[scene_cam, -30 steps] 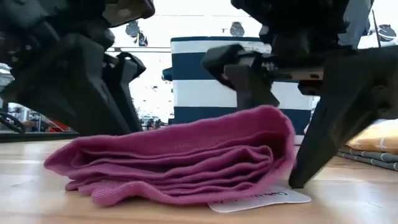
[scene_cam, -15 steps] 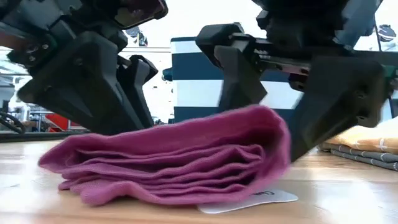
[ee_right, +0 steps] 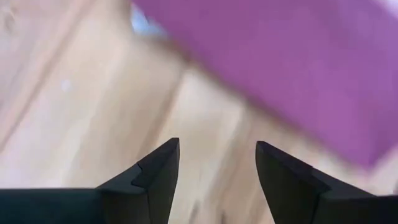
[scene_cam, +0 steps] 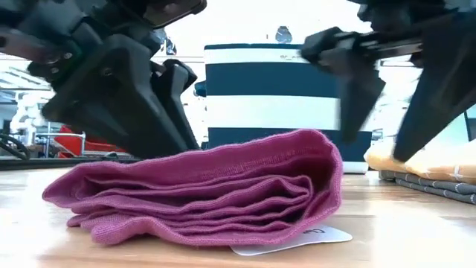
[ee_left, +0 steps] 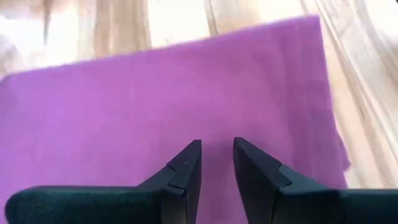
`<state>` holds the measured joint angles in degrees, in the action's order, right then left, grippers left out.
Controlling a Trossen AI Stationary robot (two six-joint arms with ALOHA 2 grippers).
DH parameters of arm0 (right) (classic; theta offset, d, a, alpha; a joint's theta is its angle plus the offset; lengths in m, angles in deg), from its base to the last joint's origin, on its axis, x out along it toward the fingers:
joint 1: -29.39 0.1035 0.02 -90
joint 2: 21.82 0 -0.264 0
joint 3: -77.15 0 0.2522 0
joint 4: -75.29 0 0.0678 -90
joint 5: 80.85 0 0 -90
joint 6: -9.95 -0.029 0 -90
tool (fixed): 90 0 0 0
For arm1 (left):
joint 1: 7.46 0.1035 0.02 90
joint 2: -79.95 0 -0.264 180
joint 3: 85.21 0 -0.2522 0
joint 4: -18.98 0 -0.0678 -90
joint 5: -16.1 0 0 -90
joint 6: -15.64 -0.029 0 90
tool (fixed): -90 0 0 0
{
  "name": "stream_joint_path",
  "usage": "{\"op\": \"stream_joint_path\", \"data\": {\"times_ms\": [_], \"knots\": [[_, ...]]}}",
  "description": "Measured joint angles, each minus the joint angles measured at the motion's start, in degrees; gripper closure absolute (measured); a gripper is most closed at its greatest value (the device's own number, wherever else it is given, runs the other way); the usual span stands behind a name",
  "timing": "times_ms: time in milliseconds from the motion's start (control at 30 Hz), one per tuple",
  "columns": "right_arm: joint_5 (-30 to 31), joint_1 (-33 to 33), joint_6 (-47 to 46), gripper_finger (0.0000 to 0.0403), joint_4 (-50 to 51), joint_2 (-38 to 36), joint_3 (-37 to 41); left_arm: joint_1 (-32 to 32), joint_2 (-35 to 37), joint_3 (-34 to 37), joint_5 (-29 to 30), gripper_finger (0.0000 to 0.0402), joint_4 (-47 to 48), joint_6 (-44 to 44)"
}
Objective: Fold towel
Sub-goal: Fold the purple towel
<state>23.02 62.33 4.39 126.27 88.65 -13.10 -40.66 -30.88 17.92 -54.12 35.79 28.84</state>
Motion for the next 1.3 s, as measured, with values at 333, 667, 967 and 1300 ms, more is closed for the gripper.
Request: {"op": "stream_joint_path", "data": {"times_ms": [333, 667, 967, 1300], "knots": [[1.25, 1.11, -19.64, 0.0205, 18.94, -2.23, 0.83, 4.05, 0.00, 0.00, 0.81, 0.0303, -1.89, -2.63], [1.29, 5.67, -29.01, 0.0205, 19.29, -2.52, 3.98, 7.70, 0.00, 0.00, 0.24, 0.0303, -2.25, -5.48], [4.20, 9.99, -38.90, 0.0205, 25.16, -4.84, 3.98, 10.18, -2.13, 0.02, -1.89, 0.0303, -2.97, -7.36], [8.61, 11.97, -47.51, 0.0205, 29.57, -8.61, 4.03, 11.83, -4.76, -0.24, -5.67, 0.0303, -5.31, -7.36]]}}
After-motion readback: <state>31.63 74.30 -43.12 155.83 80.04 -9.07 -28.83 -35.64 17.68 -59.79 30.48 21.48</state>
